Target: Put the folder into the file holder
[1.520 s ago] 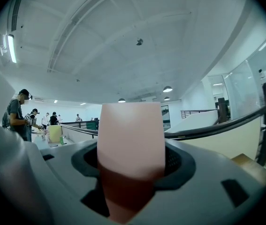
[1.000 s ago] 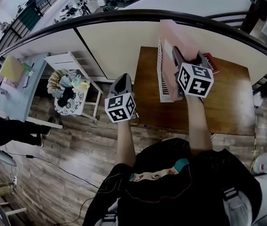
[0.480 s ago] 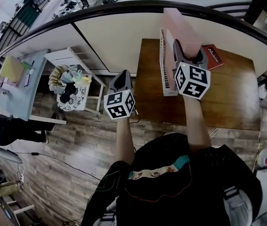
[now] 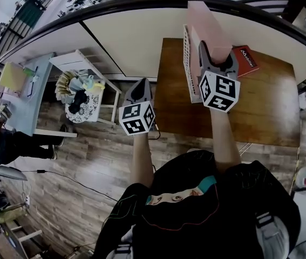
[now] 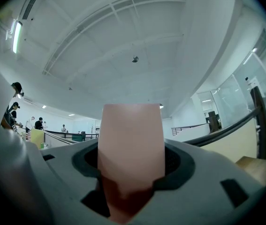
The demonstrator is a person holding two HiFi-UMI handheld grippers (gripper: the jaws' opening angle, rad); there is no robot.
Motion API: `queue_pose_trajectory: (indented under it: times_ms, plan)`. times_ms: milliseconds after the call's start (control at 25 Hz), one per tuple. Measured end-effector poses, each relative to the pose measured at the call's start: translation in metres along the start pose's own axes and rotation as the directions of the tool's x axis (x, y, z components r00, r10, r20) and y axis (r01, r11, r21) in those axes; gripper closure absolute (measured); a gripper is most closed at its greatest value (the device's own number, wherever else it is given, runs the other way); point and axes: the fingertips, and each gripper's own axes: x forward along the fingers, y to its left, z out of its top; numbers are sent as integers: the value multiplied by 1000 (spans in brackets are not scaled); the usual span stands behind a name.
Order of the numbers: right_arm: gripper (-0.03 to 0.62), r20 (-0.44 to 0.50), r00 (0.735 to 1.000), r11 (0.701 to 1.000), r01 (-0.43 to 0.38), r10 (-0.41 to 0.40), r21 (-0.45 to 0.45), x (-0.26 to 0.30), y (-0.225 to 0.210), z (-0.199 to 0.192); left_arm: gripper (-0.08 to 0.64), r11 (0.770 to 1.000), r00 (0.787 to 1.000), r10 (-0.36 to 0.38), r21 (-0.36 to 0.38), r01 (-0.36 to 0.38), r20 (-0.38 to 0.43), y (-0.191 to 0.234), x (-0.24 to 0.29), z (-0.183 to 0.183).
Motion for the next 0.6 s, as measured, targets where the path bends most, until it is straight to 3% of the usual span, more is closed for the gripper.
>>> queue_pose_trajectory:
  times_ms: [200, 600]
  plan:
    - [318, 8, 999, 998, 46, -46, 42, 11, -8, 0, 560, 1000, 999, 28, -11, -28, -18, 12, -2, -5]
    - [318, 11, 998, 998, 54, -55, 17, 23, -1, 3, 560, 998, 998, 58, -20, -58, -30, 21, 1, -9]
